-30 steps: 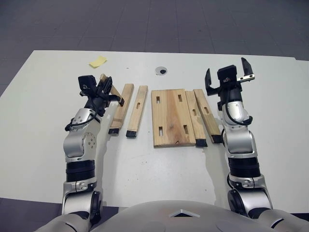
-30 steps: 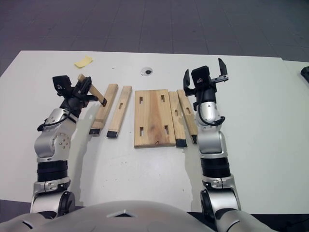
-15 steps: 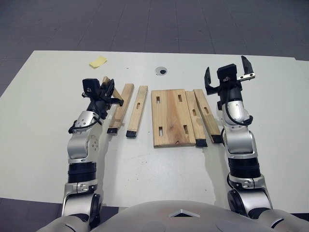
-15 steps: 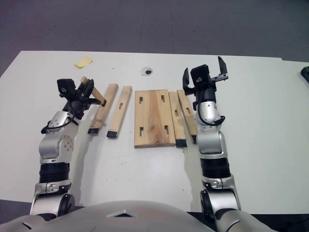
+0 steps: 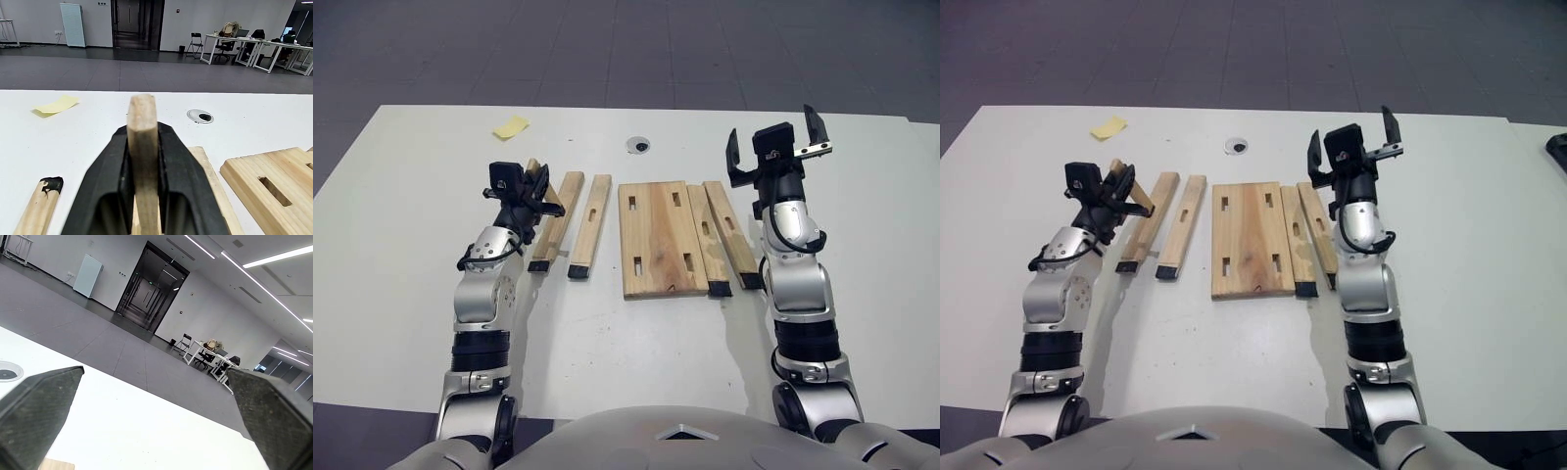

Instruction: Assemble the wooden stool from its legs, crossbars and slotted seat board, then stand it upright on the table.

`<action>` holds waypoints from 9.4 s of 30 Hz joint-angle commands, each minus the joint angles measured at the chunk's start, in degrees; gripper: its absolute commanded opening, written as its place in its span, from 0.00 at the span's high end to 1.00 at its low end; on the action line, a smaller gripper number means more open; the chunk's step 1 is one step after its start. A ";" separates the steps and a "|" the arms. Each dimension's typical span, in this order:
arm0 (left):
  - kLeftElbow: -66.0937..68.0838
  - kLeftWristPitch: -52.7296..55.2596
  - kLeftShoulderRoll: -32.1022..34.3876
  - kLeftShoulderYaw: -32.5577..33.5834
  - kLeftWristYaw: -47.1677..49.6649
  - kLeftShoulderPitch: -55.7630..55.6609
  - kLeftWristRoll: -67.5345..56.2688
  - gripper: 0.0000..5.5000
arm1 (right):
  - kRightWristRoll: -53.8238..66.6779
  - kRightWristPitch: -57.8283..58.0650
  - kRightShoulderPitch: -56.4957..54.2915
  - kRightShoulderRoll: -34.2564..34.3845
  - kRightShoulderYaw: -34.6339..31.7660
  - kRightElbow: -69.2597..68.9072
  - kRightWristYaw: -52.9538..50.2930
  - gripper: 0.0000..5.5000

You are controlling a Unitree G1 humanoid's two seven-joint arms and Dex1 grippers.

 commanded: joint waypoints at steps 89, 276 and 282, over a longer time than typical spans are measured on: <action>-23.31 15.18 0.81 3.08 1.48 11.18 -6.00 0.02 | 1.52 -4.46 -1.07 -1.58 -2.86 6.14 -0.03 0.02; -7.33 8.78 -9.35 22.67 9.95 -18.93 -7.58 0.02 | 53.85 5.58 0.44 10.19 -17.99 -13.39 -9.37 0.82; -3.88 4.07 -10.15 20.04 12.04 -19.55 -7.08 0.02 | 53.34 4.44 2.43 12.16 -18.08 -10.34 -9.07 0.82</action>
